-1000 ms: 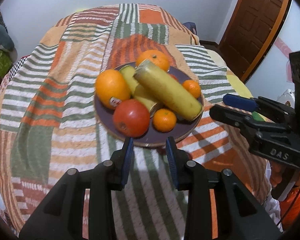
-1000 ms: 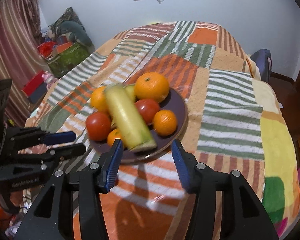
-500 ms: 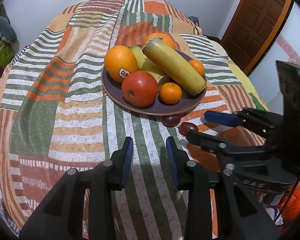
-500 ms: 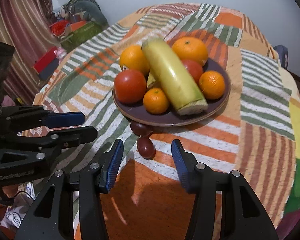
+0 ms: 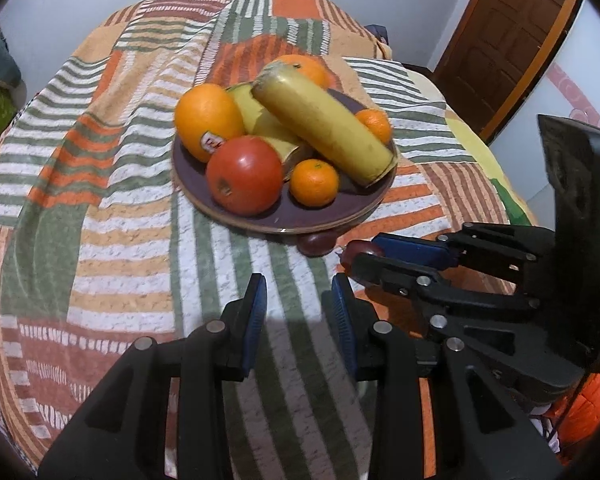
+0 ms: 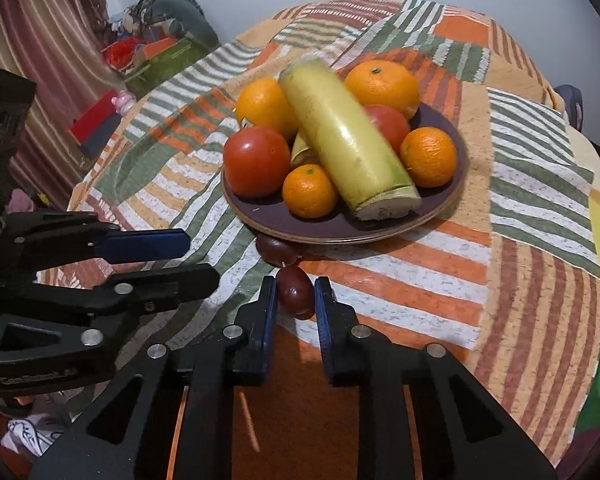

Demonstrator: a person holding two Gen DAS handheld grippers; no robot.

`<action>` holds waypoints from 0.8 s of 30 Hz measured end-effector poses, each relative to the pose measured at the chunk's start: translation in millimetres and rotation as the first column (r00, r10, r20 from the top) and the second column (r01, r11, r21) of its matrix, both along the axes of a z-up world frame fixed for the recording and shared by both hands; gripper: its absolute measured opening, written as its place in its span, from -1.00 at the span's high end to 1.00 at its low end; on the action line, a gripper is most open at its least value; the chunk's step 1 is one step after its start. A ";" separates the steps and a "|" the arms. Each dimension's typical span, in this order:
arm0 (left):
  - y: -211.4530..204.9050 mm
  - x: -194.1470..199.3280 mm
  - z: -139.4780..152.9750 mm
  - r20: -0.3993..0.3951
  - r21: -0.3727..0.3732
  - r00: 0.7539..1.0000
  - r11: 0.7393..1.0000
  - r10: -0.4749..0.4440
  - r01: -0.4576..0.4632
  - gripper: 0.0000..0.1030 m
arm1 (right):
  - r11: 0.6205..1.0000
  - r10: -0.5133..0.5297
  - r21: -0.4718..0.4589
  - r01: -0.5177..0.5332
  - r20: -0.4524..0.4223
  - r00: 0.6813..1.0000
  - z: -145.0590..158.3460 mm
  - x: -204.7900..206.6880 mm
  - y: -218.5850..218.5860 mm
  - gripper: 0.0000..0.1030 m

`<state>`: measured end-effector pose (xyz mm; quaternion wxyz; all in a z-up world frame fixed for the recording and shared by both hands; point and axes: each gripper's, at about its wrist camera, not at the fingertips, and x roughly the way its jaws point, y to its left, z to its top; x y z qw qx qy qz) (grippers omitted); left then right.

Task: Organize fruits
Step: 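Grasp the dark red date beside the plate with the right tool, then carry the date onto the plate and open the right tool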

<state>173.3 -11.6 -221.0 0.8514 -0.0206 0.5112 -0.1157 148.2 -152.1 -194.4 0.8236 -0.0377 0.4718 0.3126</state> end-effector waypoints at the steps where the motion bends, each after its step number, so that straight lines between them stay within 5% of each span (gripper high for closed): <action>1: -2.4 3.3 -1.1 -0.005 -0.002 1.000 1.000 -0.004 0.004 0.35 | 1.000 -0.009 0.005 0.009 0.004 1.000 1.8 -0.3 -3.5 0.67; 15: -26.1 28.9 -21.2 -0.029 0.078 1.000 0.997 -0.008 0.010 0.38 | 0.990 -0.130 0.051 0.128 0.020 0.991 10.5 -0.4 -57.3 0.66; 24: -25.1 35.3 -24.0 -0.028 0.065 1.000 0.998 0.008 -0.007 0.50 | 0.989 -0.135 0.064 0.134 0.017 0.991 9.3 -1.4 -62.0 0.66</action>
